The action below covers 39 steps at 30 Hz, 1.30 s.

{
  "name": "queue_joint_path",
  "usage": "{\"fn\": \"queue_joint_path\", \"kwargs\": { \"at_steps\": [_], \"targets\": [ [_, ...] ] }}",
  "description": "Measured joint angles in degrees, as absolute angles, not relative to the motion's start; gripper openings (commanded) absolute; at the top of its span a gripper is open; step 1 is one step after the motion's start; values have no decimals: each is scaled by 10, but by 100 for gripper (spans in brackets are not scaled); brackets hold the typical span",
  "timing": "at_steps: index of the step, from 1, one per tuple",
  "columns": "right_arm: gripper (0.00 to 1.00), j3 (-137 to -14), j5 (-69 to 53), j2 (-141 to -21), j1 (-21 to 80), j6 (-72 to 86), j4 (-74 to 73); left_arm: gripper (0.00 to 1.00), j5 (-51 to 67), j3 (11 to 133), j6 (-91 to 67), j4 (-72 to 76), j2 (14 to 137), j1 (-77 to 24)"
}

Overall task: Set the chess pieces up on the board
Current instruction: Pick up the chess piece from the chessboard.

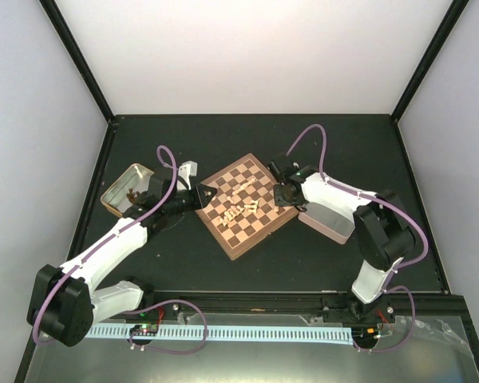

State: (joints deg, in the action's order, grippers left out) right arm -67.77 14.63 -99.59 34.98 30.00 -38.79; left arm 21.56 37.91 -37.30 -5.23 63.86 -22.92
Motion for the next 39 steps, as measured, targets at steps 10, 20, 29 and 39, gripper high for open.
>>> {"fn": "queue_joint_path", "kwargs": {
  "at_steps": [10, 20, 29, 39],
  "targets": [
    [7, -668, 125, -998, 350, 288, -378, 2, 216, 379, -373, -56, 639, -229],
    [12, -649, 65, -979, 354, 279, -366, 2, 216, 379, -373, -56, 639, -229],
    [28, -641, 39, -979, 355, 273, -360, 2, 216, 379, -373, -57, 639, -230],
    [25, -649, 72, -976, 372, 262, -368, 2, 216, 379, -373, -58, 639, -230]
  ]
}}
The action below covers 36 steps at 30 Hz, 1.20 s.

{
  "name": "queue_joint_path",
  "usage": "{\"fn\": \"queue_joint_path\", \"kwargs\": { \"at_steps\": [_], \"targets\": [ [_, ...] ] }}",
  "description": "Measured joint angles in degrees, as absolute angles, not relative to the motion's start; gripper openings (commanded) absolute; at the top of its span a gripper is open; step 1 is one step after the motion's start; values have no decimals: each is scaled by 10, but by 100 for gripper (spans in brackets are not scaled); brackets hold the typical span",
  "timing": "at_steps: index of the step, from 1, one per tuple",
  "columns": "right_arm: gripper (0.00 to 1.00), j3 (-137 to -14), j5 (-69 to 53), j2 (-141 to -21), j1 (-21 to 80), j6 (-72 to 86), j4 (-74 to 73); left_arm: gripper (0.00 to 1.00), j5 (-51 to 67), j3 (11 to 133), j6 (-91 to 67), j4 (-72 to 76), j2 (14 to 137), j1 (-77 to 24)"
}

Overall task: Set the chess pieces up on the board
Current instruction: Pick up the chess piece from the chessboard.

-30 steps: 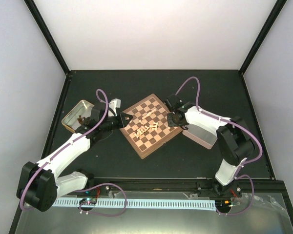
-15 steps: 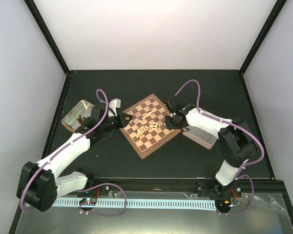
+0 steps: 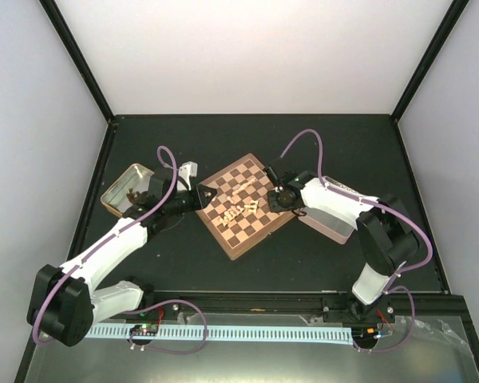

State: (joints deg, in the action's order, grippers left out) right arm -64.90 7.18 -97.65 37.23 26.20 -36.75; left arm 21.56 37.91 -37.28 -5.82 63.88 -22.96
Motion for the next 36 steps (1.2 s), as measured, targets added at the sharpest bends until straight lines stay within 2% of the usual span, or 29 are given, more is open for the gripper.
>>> {"fn": "queue_joint_path", "kwargs": {
  "at_steps": [4, 11, 18, 25, 31, 36],
  "targets": [
    [22, -662, 92, -973, 390, 255, -368, 2, 216, 379, -373, -60, 639, -230],
    [24, -671, 104, -972, 408, 251, -367, 2, 214, 379, -373, -60, 639, -230],
    [20, -671, 99, -978, 408, 243, -364, 2, 212, 379, -373, -60, 639, -230],
    [21, -675, 88, -1001, 408, 241, -360, 2, 212, 379, -373, -60, 639, -230],
    [8, -675, 86, -1016, 408, 240, -359, 2, 212, 379, -373, -60, 639, -230],
    [8, -677, 82, -1014, 408, 236, -354, 2, 212, 379, -373, -60, 639, -230]
  ]
}}
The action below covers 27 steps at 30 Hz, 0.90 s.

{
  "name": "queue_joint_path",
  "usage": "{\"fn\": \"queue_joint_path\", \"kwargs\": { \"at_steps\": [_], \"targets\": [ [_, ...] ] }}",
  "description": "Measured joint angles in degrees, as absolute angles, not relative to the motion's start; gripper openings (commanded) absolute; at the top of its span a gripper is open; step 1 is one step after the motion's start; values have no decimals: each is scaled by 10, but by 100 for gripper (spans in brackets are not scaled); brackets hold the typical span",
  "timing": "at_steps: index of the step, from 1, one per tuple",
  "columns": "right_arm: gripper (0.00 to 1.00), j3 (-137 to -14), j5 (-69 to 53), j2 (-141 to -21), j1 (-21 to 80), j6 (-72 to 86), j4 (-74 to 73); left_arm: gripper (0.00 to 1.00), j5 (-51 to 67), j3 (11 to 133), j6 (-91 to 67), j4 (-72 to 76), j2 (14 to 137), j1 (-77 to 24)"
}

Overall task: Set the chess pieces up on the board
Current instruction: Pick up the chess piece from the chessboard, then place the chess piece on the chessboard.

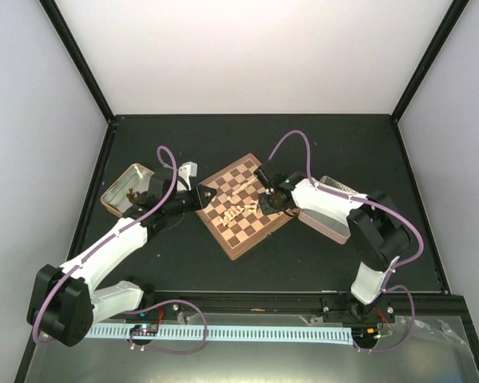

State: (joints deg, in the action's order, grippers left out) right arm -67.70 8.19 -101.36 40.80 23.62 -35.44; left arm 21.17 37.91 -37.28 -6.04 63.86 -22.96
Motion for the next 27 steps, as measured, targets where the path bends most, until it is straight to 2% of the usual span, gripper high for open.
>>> {"fn": "queue_joint_path", "kwargs": {
  "at_steps": [13, 27],
  "targets": [
    [9, -660, 104, -893, 369, 260, -326, 2, 212, 379, -373, -61, 639, -230],
    [10, -624, 92, -949, 339, 280, -344, 2, 212, 379, -373, -61, 639, -236]
  ]
}}
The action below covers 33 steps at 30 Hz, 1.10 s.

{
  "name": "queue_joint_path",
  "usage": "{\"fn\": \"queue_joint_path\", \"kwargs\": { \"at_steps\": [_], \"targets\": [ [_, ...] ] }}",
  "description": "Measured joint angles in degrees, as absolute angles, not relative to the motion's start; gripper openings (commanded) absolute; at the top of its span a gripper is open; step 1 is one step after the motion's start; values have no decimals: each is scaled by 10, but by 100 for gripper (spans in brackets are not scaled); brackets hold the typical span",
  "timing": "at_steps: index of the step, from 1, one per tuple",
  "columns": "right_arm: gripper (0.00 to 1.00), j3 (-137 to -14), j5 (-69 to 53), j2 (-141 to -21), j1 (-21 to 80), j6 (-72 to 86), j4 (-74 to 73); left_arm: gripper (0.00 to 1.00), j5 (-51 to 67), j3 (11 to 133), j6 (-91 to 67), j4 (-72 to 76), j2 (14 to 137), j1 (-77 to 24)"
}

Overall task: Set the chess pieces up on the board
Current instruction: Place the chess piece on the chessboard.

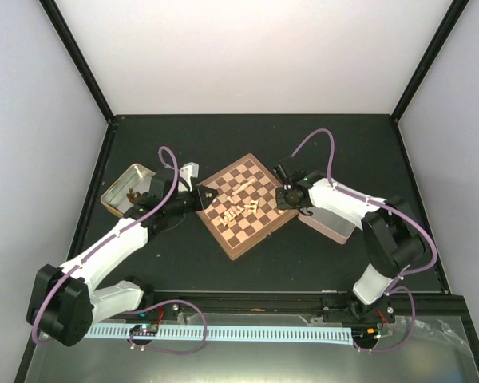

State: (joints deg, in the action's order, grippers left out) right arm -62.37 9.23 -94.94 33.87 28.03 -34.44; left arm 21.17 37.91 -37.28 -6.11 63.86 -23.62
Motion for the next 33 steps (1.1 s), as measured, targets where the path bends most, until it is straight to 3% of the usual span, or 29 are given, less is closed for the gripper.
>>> {"fn": "queue_joint_path", "kwargs": {
  "at_steps": [16, 23, 28, 33],
  "targets": [
    [29, -624, 98, -969, 339, 284, -345, 3, 212, 379, -373, -61, 639, -238],
    [32, -621, 103, -904, 339, 277, -339, 4, 216, 381, -378, -60, 639, -242],
    [37, -596, 22, -828, 351, 225, -271, 4, 257, 382, -409, -49, 639, -247],
    [52, -552, -126, -787, 393, 176, -179, 4, 308, 394, -464, -15, 646, -255]
  ]
}}
